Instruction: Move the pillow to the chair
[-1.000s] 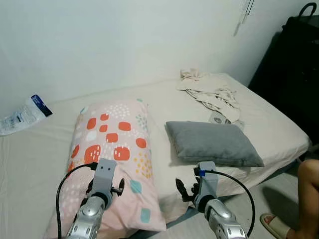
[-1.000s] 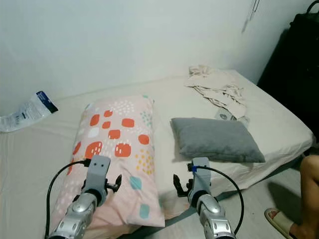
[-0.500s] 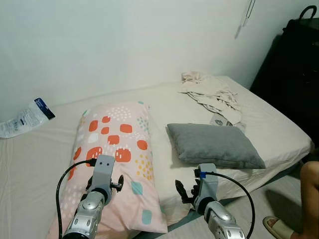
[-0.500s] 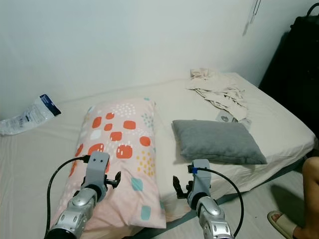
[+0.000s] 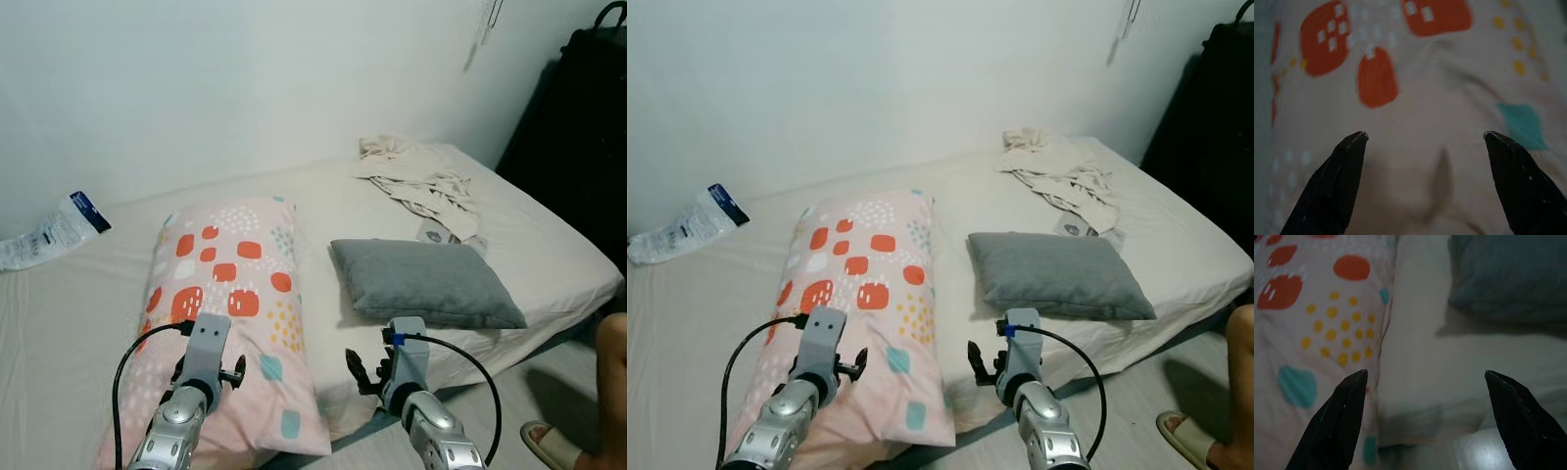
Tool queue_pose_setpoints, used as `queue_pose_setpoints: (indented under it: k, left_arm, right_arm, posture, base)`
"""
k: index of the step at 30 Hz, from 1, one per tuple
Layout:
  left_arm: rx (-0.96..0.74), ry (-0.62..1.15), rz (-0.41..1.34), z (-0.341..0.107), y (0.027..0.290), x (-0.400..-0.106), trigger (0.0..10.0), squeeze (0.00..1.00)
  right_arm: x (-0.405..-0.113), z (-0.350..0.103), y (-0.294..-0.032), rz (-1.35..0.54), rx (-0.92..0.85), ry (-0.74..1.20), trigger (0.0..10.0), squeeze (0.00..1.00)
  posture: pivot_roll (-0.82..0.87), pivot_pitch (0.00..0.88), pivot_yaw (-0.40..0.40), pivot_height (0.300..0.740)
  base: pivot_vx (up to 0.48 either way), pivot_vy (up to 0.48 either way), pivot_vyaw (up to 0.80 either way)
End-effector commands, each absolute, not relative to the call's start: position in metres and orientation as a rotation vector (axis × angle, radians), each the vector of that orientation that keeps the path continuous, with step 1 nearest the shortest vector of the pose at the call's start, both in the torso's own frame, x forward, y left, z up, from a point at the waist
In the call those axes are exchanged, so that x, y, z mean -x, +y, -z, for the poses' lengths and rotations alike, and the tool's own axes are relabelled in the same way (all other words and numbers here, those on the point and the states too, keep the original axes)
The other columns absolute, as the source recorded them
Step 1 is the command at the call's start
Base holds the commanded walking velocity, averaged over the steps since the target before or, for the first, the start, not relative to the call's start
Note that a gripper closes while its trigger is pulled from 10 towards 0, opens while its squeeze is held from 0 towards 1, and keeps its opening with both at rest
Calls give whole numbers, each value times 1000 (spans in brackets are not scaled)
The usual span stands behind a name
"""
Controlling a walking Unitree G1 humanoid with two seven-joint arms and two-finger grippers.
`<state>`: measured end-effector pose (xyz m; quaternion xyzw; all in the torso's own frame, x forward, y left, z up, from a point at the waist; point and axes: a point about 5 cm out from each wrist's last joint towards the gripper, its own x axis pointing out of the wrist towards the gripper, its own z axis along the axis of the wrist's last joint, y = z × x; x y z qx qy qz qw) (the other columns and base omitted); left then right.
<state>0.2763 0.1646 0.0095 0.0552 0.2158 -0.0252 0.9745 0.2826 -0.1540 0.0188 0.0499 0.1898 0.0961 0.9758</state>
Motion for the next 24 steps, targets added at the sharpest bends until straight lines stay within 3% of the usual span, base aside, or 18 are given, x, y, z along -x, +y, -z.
queue_pose_setpoints:
  k: [1, 12, 16, 24]
  left_arm:
    - [-65, 452, 3, -6, 169, -275, 10000, 0]
    - [-42, 394, -69, -11, 181, -276, 10000, 0]
    - [-140, 378, 72, -9, 170, -270, 10000, 0]
    - [-71, 396, 59, -9, 172, -274, 10000, 0]
  right_arm:
    - [-285, -23, -154, -198, -68, 360, 10000, 0]
    - [-281, -15, -143, -216, -107, 390, 10000, 0]
    - [-284, -18, -151, -165, -51, 374, 10000, 0]
    - [-281, -13, -145, -230, 27, 382, 10000, 0]
  posture:
    - [60, 94, -57, 740]
    - [48, 63, -75, 740]
    - [40, 67, -51, 740]
    - [20, 58, -16, 740]
  base:
    - [0, 0, 0]
    - [0, 0, 0]
    - [0, 0, 0]
    - [0, 0, 0]
